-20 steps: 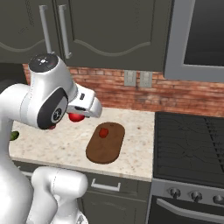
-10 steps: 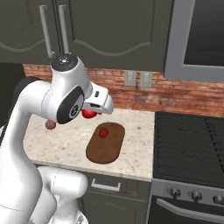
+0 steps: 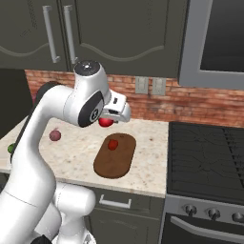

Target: Place the avocado, onion, tomato, and bell pepper on the cutting board.

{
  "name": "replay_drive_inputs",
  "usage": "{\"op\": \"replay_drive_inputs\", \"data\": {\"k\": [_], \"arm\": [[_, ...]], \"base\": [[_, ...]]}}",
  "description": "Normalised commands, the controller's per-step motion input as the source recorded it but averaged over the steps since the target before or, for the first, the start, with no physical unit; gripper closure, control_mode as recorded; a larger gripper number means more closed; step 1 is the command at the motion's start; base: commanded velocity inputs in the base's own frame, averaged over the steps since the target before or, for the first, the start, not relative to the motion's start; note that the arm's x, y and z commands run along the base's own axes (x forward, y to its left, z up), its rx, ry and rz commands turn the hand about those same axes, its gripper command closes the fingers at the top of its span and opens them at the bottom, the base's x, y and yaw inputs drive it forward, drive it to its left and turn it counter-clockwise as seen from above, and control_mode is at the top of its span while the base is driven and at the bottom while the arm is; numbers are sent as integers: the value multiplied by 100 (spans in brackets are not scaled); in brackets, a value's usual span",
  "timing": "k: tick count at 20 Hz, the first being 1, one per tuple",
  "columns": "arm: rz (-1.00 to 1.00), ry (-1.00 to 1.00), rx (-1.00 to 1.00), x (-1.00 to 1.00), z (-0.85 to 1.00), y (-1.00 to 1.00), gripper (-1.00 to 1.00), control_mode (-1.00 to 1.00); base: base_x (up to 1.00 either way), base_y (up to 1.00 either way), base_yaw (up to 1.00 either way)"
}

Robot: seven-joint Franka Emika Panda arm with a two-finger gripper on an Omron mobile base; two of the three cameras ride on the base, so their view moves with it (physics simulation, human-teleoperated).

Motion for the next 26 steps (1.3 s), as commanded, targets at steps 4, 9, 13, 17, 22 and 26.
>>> {"op": "replay_drive_inputs", "data": {"k": [4,9,13,17,22,26], "arm": [[0,4,0,41,-33,0,100,-100],[0,2,0,36,-37,0,100,-100],[0,1,0,32,-36,0,100,-100],[0,0,0,24,-29,0,100,-100],[0,0,0,16,-22,-6,100,-100],[0,4,0,7,-17,-16,100,-100]], "base": [[0,0,0],[0,0,0],[0,0,0],[0,0,0],[0,0,0],[0,0,0]]}}
